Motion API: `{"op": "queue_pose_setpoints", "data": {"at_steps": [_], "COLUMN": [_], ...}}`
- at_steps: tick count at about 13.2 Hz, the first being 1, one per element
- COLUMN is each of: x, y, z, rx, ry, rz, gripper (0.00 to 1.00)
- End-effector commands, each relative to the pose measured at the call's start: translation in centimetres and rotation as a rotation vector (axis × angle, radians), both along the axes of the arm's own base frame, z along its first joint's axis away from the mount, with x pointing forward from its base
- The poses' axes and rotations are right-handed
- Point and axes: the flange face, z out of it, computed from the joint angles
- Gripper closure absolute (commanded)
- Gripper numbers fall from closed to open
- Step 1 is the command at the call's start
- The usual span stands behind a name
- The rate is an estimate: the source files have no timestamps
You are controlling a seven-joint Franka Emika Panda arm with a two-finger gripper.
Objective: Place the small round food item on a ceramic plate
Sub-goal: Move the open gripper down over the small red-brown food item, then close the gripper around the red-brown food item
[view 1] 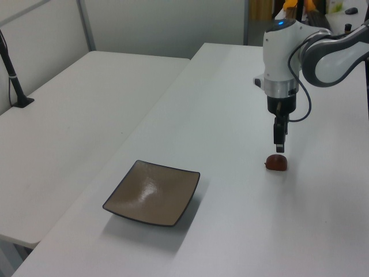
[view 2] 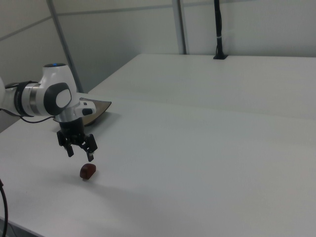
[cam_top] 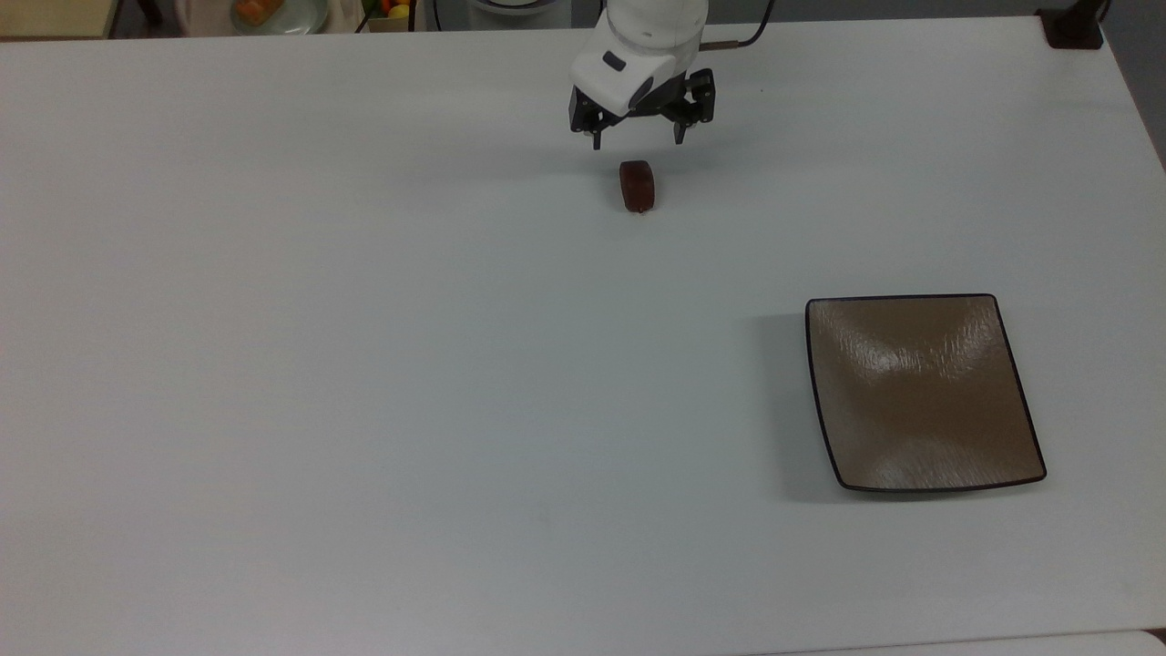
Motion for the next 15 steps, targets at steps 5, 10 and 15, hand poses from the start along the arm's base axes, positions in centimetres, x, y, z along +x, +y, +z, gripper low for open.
{"op": "queue_pose_setpoints", "data": {"at_steps": [5, 10, 15], "x": [0.3, 0.5, 0.3], "y": [1.5, 1.4, 2.0], "z": [-4.2, -5.4, -6.3], "rx": [-0.012, -0.059, -0.080], "ry": [0.002, 0.000, 0.008], "rz": [0.035, 0.087, 0.129], "gripper": [0.00, 0.28, 0.59]}}
